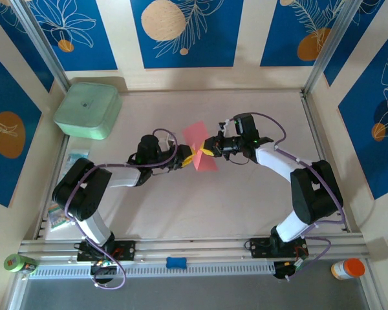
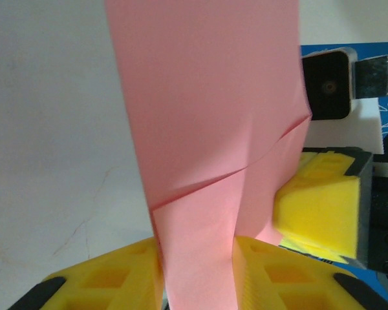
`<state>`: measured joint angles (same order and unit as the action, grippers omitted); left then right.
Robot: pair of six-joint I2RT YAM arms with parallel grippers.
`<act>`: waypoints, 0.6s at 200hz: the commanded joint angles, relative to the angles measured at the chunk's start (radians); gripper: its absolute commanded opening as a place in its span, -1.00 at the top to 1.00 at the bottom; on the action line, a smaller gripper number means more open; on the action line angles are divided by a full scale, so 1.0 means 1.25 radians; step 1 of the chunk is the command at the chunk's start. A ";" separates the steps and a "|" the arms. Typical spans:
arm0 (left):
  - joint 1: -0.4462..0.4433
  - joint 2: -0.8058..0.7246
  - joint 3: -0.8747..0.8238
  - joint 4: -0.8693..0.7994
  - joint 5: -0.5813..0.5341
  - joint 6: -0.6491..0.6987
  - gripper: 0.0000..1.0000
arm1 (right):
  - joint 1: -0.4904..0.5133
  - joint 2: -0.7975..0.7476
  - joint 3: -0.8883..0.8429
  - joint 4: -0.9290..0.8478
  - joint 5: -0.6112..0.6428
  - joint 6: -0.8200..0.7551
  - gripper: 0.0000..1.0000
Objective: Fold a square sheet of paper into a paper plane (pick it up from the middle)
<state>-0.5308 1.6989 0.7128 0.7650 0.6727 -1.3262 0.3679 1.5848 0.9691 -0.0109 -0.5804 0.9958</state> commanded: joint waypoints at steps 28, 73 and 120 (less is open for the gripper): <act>-0.005 -0.023 0.023 -0.016 -0.001 0.030 0.26 | -0.008 0.000 -0.019 -0.012 -0.013 0.004 0.95; -0.004 -0.024 0.026 -0.014 -0.002 0.030 0.29 | -0.010 0.006 -0.021 -0.015 -0.011 0.005 0.95; -0.001 -0.034 0.027 -0.033 -0.010 0.039 0.50 | -0.011 0.009 -0.028 -0.016 -0.007 -0.002 0.87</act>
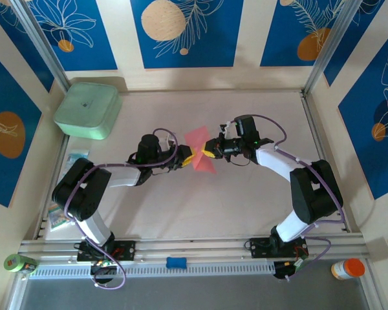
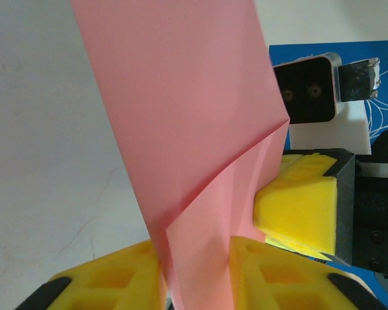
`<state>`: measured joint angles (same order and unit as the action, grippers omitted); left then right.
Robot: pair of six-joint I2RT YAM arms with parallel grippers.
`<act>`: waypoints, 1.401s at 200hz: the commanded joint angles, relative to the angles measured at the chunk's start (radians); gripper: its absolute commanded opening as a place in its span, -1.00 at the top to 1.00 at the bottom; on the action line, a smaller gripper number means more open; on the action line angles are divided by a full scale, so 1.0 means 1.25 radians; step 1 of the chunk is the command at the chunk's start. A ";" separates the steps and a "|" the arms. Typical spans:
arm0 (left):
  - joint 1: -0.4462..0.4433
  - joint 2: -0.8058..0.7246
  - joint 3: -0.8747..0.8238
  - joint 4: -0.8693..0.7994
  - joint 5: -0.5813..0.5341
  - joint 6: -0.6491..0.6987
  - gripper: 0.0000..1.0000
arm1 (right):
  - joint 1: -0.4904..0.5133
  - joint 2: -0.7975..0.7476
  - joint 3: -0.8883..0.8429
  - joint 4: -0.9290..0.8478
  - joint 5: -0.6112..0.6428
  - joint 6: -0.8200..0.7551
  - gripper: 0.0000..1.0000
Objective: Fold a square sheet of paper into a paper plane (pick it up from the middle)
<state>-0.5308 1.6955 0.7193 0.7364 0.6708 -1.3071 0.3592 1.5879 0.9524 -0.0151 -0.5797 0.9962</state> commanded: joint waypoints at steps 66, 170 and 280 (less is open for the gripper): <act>0.003 -0.076 0.038 -0.146 -0.037 0.106 0.78 | -0.020 -0.024 -0.041 -0.037 0.046 -0.015 0.54; -0.022 -0.120 0.446 -1.249 -0.594 0.689 0.86 | -0.070 -0.149 -0.019 -0.285 0.355 -0.174 -0.40; -0.142 0.145 0.628 -1.401 -0.732 0.635 0.80 | -0.082 -0.159 -0.047 -0.293 0.396 -0.117 -0.40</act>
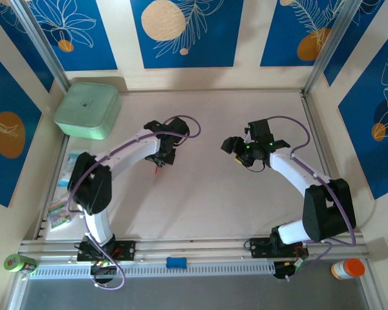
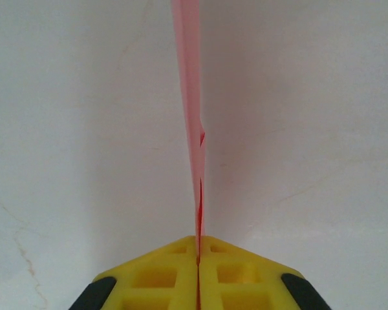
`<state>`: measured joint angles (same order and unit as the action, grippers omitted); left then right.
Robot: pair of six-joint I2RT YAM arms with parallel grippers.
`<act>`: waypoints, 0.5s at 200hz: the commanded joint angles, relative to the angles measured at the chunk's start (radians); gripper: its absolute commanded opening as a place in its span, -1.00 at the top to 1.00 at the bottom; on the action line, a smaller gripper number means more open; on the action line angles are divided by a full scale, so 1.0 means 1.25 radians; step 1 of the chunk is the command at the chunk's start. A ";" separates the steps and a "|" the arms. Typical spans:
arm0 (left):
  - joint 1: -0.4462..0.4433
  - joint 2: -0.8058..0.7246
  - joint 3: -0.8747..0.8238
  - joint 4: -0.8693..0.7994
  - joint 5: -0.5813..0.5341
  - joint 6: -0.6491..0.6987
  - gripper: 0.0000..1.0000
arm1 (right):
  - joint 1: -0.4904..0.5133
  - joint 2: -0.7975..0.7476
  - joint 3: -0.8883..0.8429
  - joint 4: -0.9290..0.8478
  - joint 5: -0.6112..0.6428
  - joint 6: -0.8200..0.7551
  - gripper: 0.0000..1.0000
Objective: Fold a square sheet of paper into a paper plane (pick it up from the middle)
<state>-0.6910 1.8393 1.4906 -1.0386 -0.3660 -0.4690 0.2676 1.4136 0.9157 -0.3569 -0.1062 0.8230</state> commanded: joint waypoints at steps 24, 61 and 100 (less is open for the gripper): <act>-0.012 0.061 -0.009 0.075 0.194 -0.056 0.73 | -0.012 -0.021 -0.023 -0.021 0.016 0.024 -0.39; 0.004 0.050 -0.046 0.199 0.392 -0.078 0.38 | -0.007 -0.006 -0.017 -0.020 0.008 0.021 -0.39; 0.072 -0.045 -0.149 0.363 0.550 -0.135 -0.05 | 0.068 0.044 0.030 -0.037 0.016 -0.017 -0.38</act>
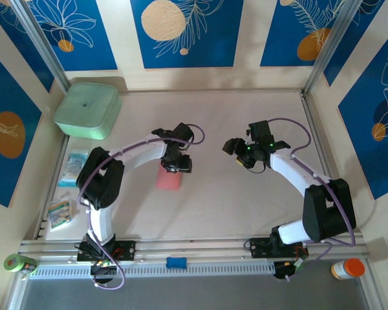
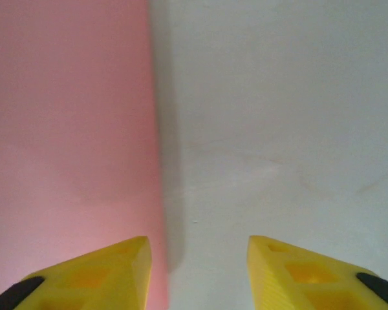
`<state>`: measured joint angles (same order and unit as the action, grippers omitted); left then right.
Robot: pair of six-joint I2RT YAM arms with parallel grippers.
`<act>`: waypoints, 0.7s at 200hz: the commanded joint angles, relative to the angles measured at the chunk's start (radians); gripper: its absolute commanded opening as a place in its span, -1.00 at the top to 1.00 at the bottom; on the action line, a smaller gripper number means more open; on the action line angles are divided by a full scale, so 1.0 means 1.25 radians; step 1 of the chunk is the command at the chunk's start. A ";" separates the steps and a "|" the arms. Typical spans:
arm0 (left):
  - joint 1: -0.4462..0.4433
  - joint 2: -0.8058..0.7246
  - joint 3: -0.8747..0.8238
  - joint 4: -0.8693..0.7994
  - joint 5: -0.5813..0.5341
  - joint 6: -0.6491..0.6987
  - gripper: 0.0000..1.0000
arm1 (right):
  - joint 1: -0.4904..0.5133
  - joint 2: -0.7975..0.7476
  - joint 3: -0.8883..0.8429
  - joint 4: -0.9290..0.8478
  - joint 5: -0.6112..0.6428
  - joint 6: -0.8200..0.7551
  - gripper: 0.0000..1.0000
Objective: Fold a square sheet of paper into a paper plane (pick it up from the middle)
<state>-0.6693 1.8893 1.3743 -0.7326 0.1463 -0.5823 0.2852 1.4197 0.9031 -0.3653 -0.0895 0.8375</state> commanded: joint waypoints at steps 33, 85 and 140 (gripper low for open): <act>0.146 -0.203 -0.183 0.192 0.120 -0.101 -0.18 | 0.194 0.134 0.123 -0.040 -0.011 -0.080 -0.26; 0.257 -0.350 -0.320 0.186 0.026 -0.144 -0.42 | 0.345 0.321 0.278 -0.054 -0.088 -0.140 0.14; 0.304 -0.398 -0.395 0.221 0.038 -0.178 -0.77 | 0.367 0.485 0.410 -0.089 -0.156 -0.189 0.31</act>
<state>-0.3069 1.4136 0.9070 -0.4877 0.1936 -0.7788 0.7372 1.9697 1.3598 -0.4259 -0.2161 0.6498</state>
